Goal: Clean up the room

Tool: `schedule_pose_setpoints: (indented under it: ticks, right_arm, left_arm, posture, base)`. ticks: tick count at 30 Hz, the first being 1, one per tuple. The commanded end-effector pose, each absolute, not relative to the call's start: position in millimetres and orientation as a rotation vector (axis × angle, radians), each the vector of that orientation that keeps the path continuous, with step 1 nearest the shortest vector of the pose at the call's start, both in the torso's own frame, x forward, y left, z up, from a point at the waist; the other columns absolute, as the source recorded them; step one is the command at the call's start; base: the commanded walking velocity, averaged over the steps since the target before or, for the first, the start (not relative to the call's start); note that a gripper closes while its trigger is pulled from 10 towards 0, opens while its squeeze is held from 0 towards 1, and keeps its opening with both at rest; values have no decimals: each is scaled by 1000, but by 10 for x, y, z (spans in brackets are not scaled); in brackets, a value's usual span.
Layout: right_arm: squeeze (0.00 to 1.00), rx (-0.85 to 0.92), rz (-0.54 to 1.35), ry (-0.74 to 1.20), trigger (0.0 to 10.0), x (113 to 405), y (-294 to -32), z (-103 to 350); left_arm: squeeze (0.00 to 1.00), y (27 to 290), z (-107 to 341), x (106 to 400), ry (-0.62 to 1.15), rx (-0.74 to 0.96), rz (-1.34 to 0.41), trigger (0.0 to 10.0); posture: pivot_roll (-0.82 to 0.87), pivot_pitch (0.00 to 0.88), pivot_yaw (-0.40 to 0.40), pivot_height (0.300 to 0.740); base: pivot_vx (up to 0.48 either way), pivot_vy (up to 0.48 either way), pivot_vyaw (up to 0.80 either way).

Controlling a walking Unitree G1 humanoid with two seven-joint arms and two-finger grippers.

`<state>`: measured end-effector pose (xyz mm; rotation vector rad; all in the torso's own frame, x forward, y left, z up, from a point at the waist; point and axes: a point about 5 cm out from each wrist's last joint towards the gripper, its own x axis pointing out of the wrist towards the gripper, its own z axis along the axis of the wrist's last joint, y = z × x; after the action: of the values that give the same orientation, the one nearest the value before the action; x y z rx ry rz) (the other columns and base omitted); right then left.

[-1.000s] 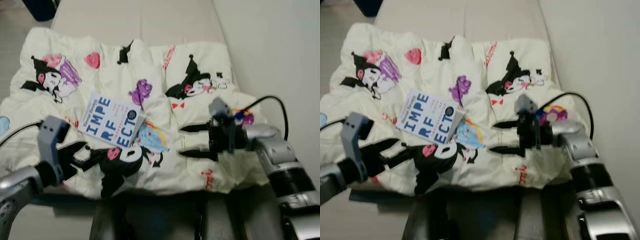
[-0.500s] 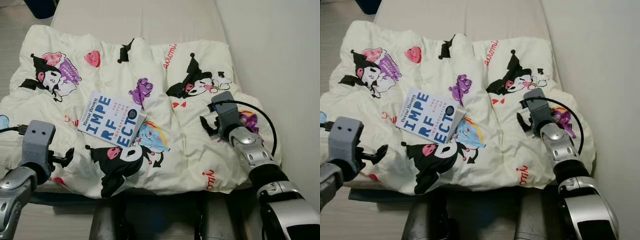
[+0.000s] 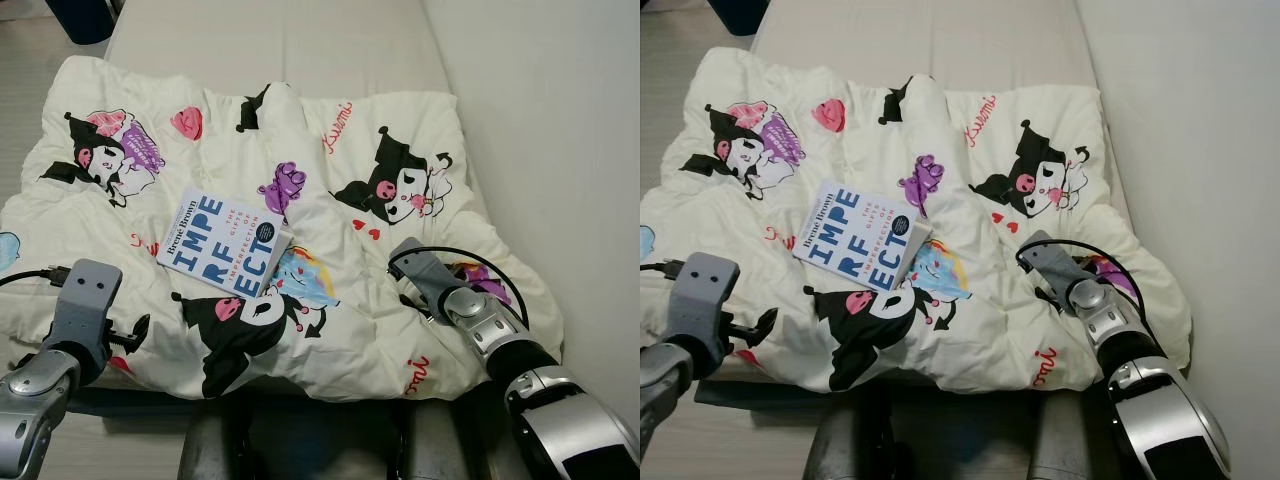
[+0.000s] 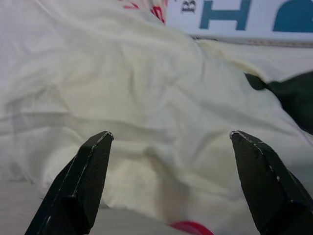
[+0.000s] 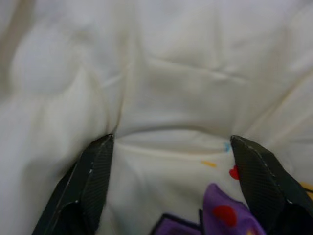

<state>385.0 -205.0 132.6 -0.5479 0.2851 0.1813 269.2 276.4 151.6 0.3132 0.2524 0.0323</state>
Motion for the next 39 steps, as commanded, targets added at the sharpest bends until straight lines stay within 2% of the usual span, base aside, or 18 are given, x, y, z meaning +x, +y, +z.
schedule_pose_setpoints:
  ticks: [1, 3, 5, 7, 9, 12, 13, 16, 20, 22, 24, 27, 31, 32, 35, 36, 38, 39]
  right_arm:
    - [0, -454, 158, 228, 10000, 3856, -2036, 1350]
    - [0, -259, 171, 1, 10000, 3976, -1966, 1811]
    - [0, -259, 171, 1, 10000, 3976, -1966, 1811]
    - [0, -78, 184, -182, 10000, 4015, -1945, 2222]
    - [0, -78, 184, -182, 10000, 4015, -1945, 2222]
    - [0, 20, 222, -230, 10000, 3996, -1866, 2340]
    - [0, 36, 263, -231, 10000, 3953, -1749, 2298]
    - [0, 43, 290, -225, 10000, 3915, -1661, 2245]
    - [0, 69, 284, -147, 10000, 3799, -1517, 1890]
    - [0, 69, 284, -147, 10000, 3799, -1517, 1890]
    - [0, 39, 292, -57, 10000, 3697, -1420, 1546]
    - [0, 30, 309, -37, 10000, 3635, -1367, 1430]
    - [0, -2, 367, -23, 10000, 3502, -1268, 1339]
    - [0, -9, 384, -23, 10000, 3476, -1250, 1347]
    - [0, -15, 396, -23, 10000, 3446, -1234, 1361]
    - [0, -26, 406, -23, 10000, 3438, -1223, 1361]
    - [0, -47, 427, -38, 10000, 3422, -1198, 1376]
    - [0, -47, 427, -38, 10000, 3422, -1198, 1376]
  left_arm:
    - [0, 2825, 1458, 2663, 273, 332, 64, 10000]
    - [0, 2876, 1537, 2701, 209, 294, 131, 10000]
    - [0, 2876, 1537, 2701, 209, 294, 131, 10000]
    - [0, 2909, 1561, 2710, 168, 209, 196, 10000]
    - [0, 2909, 1561, 2710, 168, 209, 196, 10000]
    - [0, 2909, 1523, 2694, 153, 157, 243, 10000]
    - [0, 2928, 1476, 2667, 154, 153, 297, 10000]
    - [0, 2935, 1435, 2651, 152, 149, 332, 10000]
    - [0, 2701, 1330, 2627, 117, 88, 255, 10000]
    - [0, 2701, 1330, 2627, 117, 88, 255, 10000]
    - [0, 2577, 1178, 2620, 154, 83, 241, 10000]
    - [0, 2562, 1086, 2612, 185, 90, 262, 10000]
    - [0, 2600, 965, 2606, 220, 3, 337, 10000]
    - [855, 2634, 944, 2609, 228, -52, 370, 10000]
    - [855, 2665, 920, 2609, 234, -106, 403, 10000]
    - [1000, 2736, 886, 2597, 241, -161, 440, 10000]
    - [1000, 2891, 818, 2556, 228, -321, 527, 10000]
    - [1000, 2891, 818, 2556, 228, -321, 527, 10000]
  posture:
    - [70, 335, 54, 570]
    - [66, 335, 54, 570]
    - [66, 335, 54, 570]
    - [56, 322, 43, 570]
    - [56, 322, 43, 570]
    - [49, 298, 28, 570]
    - [49, 291, 26, 570]
    - [43, 276, 23, 570]
    - [32, 254, 12, 570]
    - [32, 254, 12, 570]
    - [27, 246, 0, 570]
    - [27, 247, -1, 570]
    - [20, 257, 2, 570]
    - [20, 257, 2, 570]
    - [18, 261, 4, 570]
    - [13, 267, 6, 570]
    - [13, 270, 7, 570]
    - [13, 270, 7, 570]
  base:
    - [0, 0, 0]
    - [0, 0, 0]
    - [0, 0, 0]
    - [0, 0, 0]
    - [0, 0, 0]
    - [0, 0, 0]
    - [0, 0, 0]
    - [0, 0, 0]
    - [0, 0, 0]
    - [0, 0, 0]
    - [0, 0, 0]
    - [0, 0, 0]
    - [0, 0, 0]
    - [0, 0, 0]
    - [0, 0, 0]
    - [0, 0, 0]
    - [0, 0, 0]
    - [0, 0, 0]
